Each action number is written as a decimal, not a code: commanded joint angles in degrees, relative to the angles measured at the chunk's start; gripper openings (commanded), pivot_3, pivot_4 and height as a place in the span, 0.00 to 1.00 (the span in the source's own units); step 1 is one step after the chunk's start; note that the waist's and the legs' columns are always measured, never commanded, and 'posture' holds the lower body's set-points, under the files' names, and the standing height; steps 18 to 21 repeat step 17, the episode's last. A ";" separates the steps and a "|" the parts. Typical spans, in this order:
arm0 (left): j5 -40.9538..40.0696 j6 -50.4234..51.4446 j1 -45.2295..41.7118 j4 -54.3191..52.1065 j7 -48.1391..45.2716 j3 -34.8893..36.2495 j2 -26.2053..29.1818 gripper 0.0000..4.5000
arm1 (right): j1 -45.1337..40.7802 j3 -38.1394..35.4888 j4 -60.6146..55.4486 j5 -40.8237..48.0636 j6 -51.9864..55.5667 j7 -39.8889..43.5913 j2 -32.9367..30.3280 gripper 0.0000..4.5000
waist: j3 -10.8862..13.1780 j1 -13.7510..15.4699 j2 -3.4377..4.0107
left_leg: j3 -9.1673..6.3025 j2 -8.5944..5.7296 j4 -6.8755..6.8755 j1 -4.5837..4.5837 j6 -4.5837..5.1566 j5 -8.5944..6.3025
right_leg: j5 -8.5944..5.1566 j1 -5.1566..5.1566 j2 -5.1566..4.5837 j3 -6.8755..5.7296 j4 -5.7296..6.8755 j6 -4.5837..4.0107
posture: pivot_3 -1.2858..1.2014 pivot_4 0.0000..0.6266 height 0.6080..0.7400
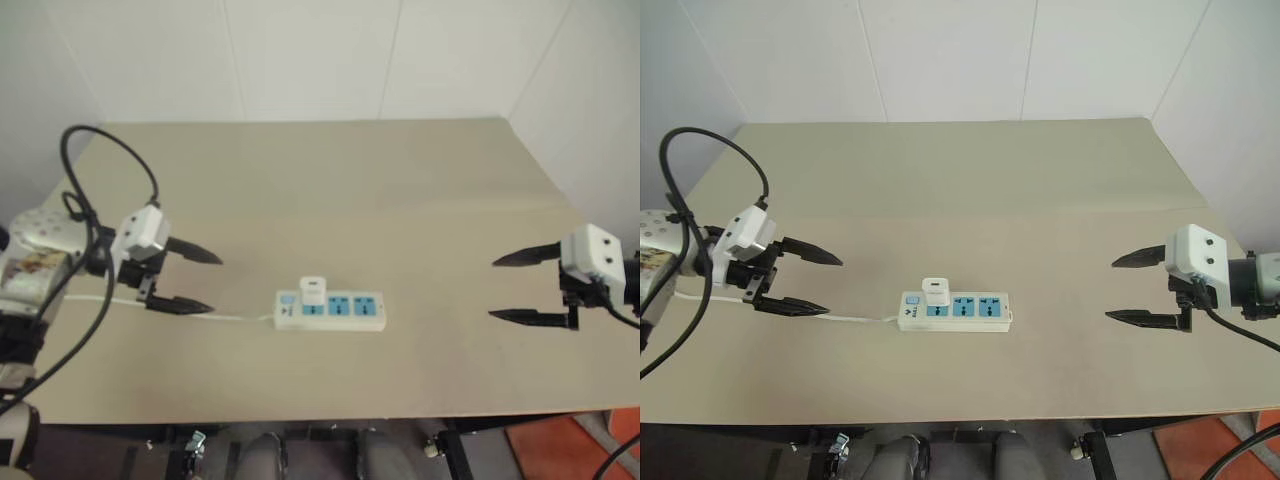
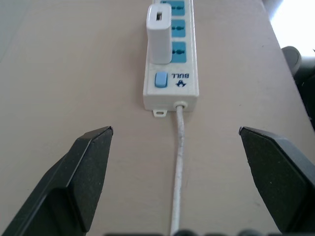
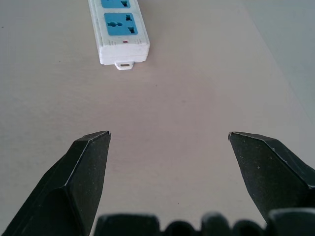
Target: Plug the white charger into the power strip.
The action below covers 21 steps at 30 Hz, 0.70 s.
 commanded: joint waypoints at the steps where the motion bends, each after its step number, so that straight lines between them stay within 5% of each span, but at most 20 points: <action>1: -2.04 3.76 2.77 -5.77 0.99 6.43 2.06 1.00 | -2.44 0.44 0.96 -0.51 -0.97 0.35 -0.71 1.00 | 0.02 0.26 0.02 | -0.02 0.00 0.00 0.04 0.00 0.00 | 0.00 0.08 0.01 -0.04 0.00 0.00 | 0.52 0.24 1.00; 21: -1.61 9.26 6.72 -11.62 3.71 12.68 0.28 1.00 | -3.51 1.73 1.90 -1.65 -1.38 -0.28 -0.69 1.00 | 0.02 0.37 0.02 | 0.02 -0.02 0.00 -0.19 0.00 0.00 | 0.01 -0.12 -0.02 -0.02 -0.11 -0.01 | 0.52 0.24 1.00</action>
